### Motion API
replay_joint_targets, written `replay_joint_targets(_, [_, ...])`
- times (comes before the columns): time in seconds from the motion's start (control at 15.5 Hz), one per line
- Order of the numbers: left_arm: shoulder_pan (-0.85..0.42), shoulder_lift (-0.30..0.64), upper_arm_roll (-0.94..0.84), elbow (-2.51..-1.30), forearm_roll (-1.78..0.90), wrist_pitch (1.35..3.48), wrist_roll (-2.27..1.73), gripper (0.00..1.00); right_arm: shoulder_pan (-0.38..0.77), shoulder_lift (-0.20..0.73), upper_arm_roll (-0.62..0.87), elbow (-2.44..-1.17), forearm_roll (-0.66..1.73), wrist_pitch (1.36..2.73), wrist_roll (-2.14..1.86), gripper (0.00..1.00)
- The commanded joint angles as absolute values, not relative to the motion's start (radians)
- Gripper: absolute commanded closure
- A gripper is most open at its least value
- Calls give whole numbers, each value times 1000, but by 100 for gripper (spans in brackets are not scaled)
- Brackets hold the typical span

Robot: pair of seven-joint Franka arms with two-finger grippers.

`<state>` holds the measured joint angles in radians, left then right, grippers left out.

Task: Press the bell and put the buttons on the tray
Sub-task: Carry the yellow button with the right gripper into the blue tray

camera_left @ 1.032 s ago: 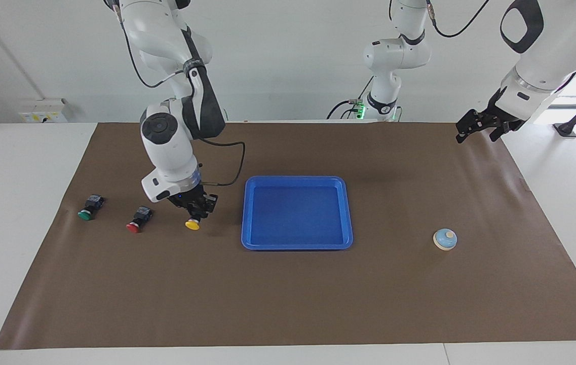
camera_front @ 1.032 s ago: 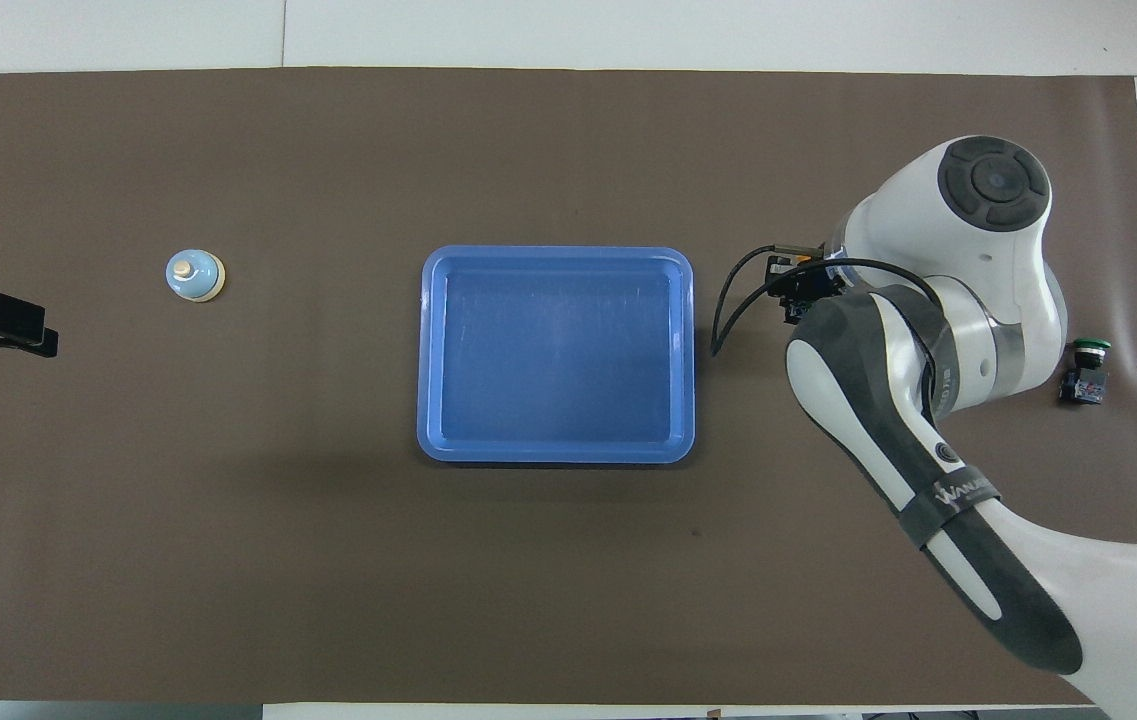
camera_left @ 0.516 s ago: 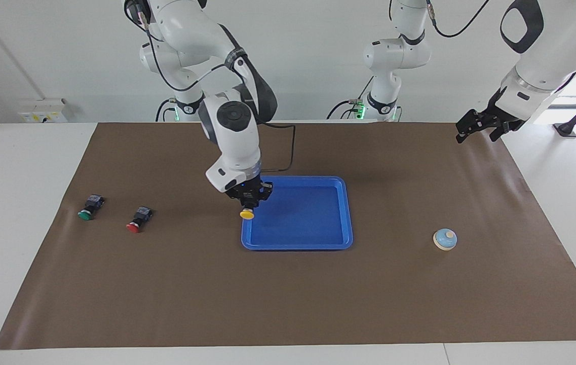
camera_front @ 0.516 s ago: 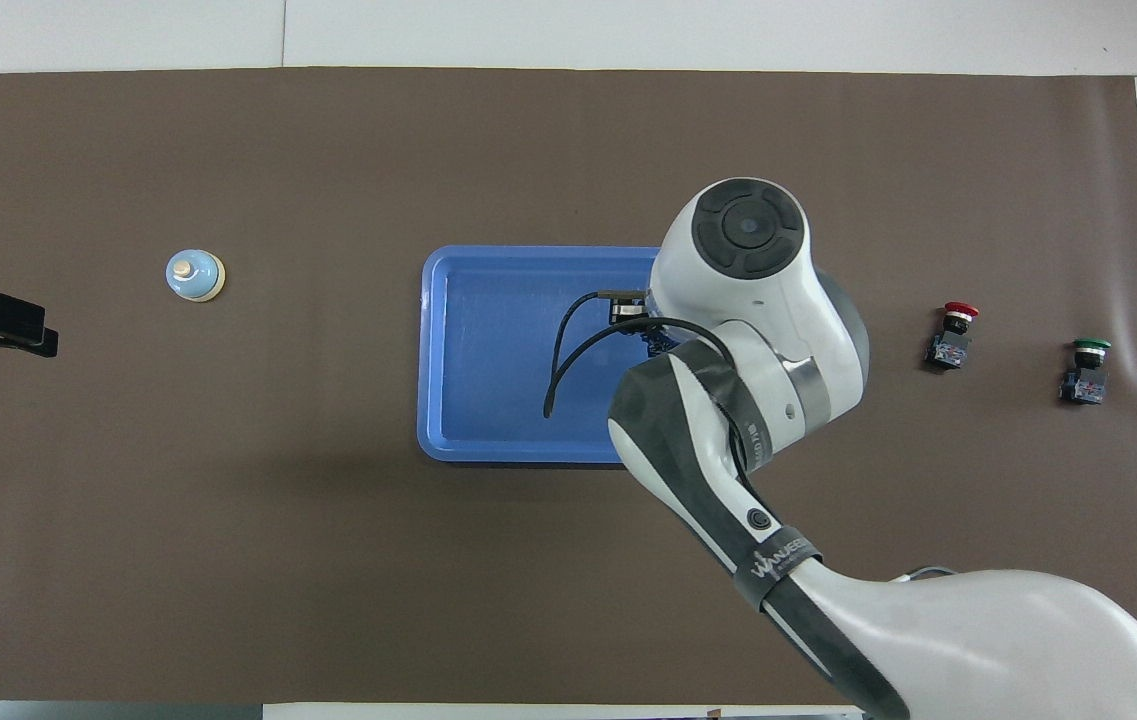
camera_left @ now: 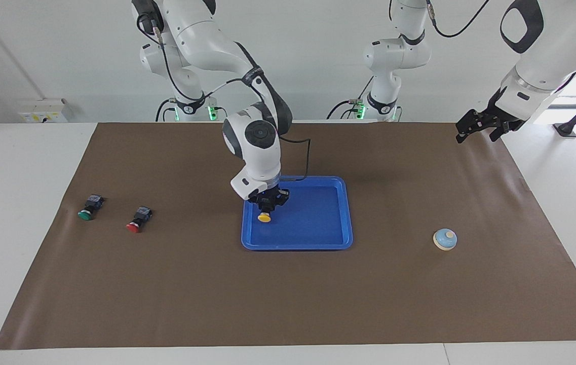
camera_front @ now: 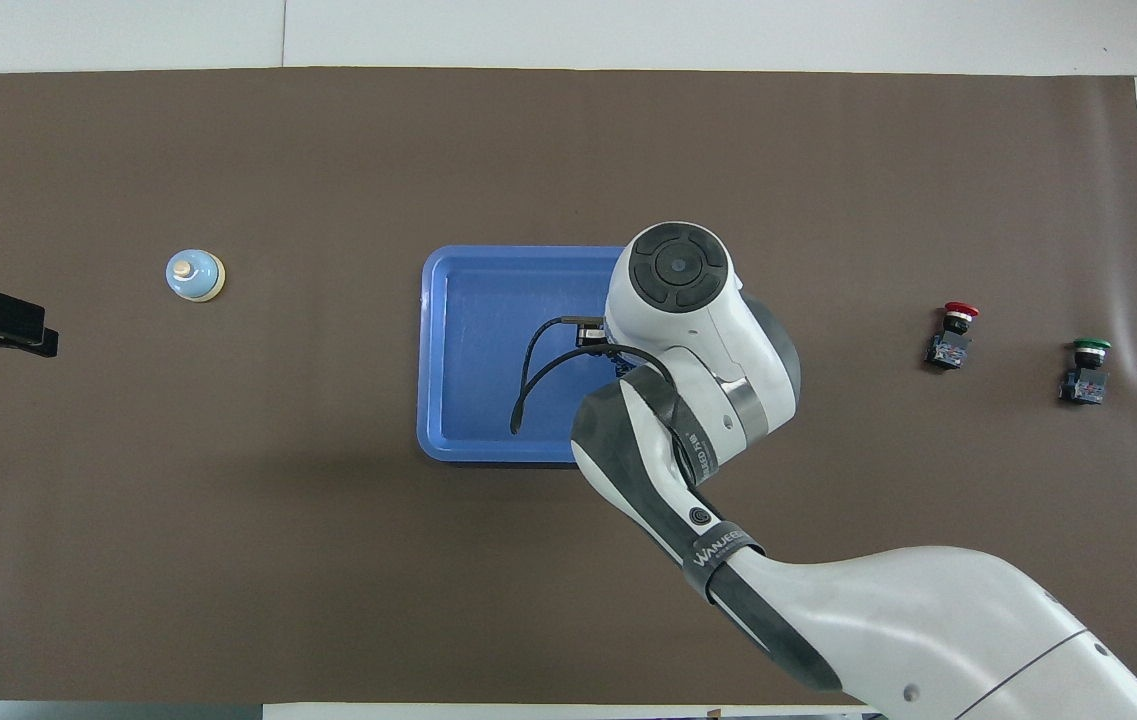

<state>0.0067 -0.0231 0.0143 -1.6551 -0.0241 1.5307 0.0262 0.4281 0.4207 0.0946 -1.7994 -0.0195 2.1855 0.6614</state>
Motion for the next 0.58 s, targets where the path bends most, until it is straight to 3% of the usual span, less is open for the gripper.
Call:
replay_joint_targets(0.0, [8,-29,14,-1649,-12,1520,29,0,426,397,97,-1870,-17,2250,693,100])
replay_joint_targets(0.32, [8,-29,14,-1649,-12,1520,29,0,425,393,97,-1888,-17,2256,716,100])
replay_joint_targets(0.39, [8,-29,15,-1649,-12,1520,29,0,420,393,97,-1888,-17,2256,721,37])
replay_joint_targets(0.45, [8,-29,14,-1649,-12,1520,29,0,417,393,97,-1882,-17,2249,722,0])
replay_joint_targets(0.52, [8,-29,14,-1649,-12,1520,29,0,416,391,95,-1872,-17,2240,730,0])
